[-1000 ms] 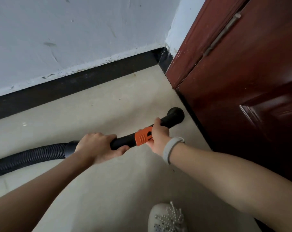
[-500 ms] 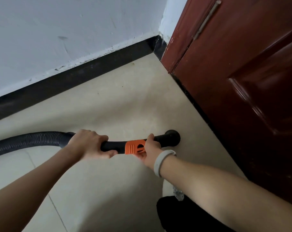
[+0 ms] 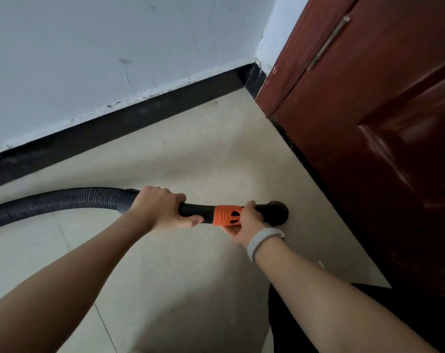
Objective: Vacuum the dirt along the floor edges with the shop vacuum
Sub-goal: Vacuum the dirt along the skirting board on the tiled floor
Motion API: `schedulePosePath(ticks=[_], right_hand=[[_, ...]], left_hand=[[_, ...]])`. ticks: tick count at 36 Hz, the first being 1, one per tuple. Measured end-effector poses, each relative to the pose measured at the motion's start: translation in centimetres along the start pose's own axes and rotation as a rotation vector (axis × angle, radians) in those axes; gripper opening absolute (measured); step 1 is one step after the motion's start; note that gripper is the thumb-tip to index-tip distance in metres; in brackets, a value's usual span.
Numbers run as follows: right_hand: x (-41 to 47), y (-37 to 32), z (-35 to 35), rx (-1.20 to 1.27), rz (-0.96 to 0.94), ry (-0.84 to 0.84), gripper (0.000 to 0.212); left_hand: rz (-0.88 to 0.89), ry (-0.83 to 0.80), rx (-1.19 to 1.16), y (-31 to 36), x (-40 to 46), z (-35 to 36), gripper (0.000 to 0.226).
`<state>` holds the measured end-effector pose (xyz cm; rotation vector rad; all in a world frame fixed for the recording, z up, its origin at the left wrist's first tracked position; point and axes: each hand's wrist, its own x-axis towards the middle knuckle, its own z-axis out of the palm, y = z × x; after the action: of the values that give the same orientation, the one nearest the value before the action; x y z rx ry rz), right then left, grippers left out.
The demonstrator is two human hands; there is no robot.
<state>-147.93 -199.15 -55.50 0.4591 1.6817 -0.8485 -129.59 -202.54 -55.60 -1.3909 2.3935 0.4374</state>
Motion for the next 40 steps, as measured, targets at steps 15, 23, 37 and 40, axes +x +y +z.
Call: schedulePosePath(ticks=[15, 23, 37, 40], right_hand=[[-0.2, -3.7, 8.4, -0.461, -0.193, -0.233, 0.04], [2.7, -4.5, 4.3, -0.302, -0.291, -0.009, 0.042], [3.0, -4.2, 11.5, -0.59, -0.395, -0.173, 0.049], [2.6, -2.7, 14.1, -0.72, -0.421, -0.237, 0.053]], left_hand=[[-0.429, 0.127, -0.149, -1.5, -2.2, -0.6, 0.061], [-0.285, -0.028, -0.163, 3.8, -0.5, -0.9, 0.061], [-0.461, 0.092, -0.287, 0.4, -1.8, 0.2, 0.054], [-0.514, 0.107, -0.334, -0.9, -3.1, 1.1, 0.055]])
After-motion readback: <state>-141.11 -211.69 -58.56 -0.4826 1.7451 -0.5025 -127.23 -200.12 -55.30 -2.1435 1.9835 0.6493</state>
